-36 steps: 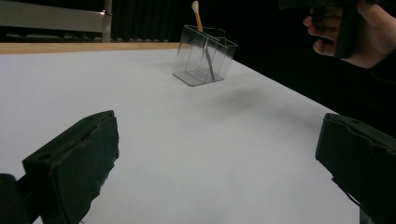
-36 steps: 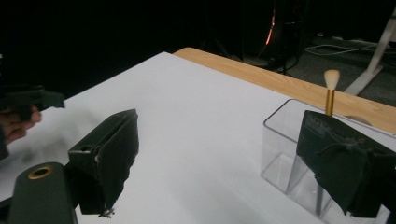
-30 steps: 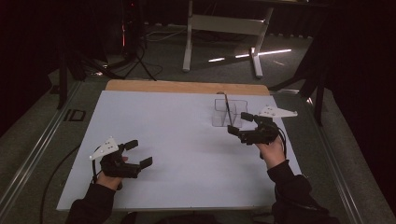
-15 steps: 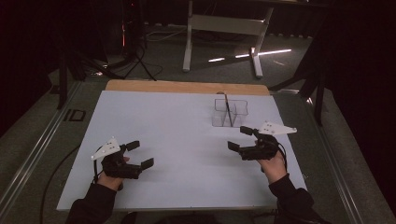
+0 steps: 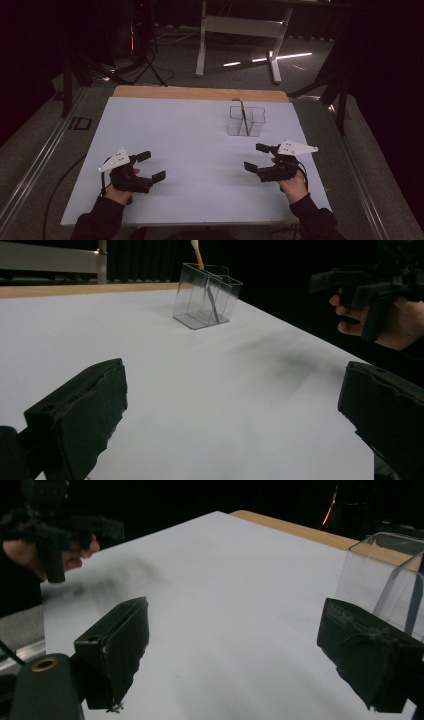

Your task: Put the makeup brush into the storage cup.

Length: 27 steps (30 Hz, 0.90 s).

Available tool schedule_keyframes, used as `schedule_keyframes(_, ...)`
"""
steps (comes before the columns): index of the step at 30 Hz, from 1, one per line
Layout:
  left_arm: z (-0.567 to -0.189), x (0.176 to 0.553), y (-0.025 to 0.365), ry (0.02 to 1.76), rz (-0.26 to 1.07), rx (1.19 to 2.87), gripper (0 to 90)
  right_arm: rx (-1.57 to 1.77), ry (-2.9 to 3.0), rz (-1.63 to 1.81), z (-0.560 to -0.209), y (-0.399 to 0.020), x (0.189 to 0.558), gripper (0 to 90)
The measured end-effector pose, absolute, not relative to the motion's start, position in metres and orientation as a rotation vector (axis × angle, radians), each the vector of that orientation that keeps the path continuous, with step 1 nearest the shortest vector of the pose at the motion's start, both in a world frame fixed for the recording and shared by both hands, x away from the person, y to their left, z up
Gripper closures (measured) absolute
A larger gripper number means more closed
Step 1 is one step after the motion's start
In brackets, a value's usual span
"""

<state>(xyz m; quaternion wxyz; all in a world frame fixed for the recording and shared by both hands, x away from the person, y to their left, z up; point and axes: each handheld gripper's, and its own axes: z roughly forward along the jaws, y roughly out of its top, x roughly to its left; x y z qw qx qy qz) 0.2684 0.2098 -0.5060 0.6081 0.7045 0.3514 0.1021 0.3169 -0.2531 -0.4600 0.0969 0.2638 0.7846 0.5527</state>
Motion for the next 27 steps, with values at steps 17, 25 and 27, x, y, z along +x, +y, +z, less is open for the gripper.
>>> schedule_keyframes(17, -0.505, 0.265, 0.204, 0.773, 0.23, 1.637, 0.0, 0.662, 2.402, 1.663, -0.481, -0.249, 0.314, 13.6)
schedule_keyframes(25, -0.507, 0.264, 0.201, 0.766, 0.226, 1.655, 0.0, 0.72, 2.409, 1.661, -0.489, -0.251, 0.319, 13.6)
schedule_keyframes(27, -0.507, 0.264, 0.2, 0.767, 0.223, 1.657, 0.0, 0.718, 2.412, 1.669, -0.489, -0.249, 0.319, 13.6)
